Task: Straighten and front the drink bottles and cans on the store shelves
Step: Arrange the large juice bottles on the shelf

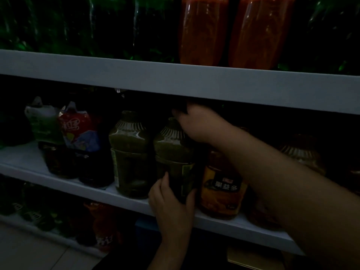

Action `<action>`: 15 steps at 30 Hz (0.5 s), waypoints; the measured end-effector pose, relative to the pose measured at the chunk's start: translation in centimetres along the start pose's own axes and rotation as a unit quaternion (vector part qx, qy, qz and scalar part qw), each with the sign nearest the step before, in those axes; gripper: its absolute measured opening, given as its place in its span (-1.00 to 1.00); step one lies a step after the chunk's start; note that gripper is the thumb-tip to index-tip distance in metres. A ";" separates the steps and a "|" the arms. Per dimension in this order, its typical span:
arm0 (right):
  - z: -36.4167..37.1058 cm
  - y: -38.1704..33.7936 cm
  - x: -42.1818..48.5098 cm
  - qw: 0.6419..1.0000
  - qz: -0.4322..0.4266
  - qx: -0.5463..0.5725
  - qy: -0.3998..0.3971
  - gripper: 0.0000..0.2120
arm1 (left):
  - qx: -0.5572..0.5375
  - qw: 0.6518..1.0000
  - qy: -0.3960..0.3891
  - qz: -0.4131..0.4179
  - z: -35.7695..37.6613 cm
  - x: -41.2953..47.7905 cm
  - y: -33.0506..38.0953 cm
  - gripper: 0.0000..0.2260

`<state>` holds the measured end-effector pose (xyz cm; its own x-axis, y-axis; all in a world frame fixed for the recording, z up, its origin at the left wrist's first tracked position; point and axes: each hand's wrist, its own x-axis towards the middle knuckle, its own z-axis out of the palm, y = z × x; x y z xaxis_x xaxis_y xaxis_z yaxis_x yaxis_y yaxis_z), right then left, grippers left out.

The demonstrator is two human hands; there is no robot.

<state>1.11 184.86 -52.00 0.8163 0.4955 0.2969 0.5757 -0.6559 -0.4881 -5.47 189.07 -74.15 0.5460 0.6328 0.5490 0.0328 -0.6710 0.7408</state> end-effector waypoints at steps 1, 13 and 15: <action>-0.3 0.1 0.4 1.000 0.003 0.016 -0.019 -0.62 | -0.001 1.000 -0.001 0.005 0.0 0.0 -0.2 -0.23; 0.2 1.0 1.6 0.999 -0.016 0.041 0.012 -0.49 | -0.032 0.996 -0.086 0.020 -1.4 0.7 -2.2 -0.33; 0.8 0.8 1.7 0.998 -0.015 0.044 0.034 -0.52 | -0.049 0.991 -0.123 0.030 -1.7 1.6 -2.9 -0.33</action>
<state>2.91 185.63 -52.53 0.8019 0.4724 0.3658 0.5958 -0.5869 -0.5482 -6.14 192.70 -74.76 0.7325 0.4719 0.4908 -0.0801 -0.6561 0.7504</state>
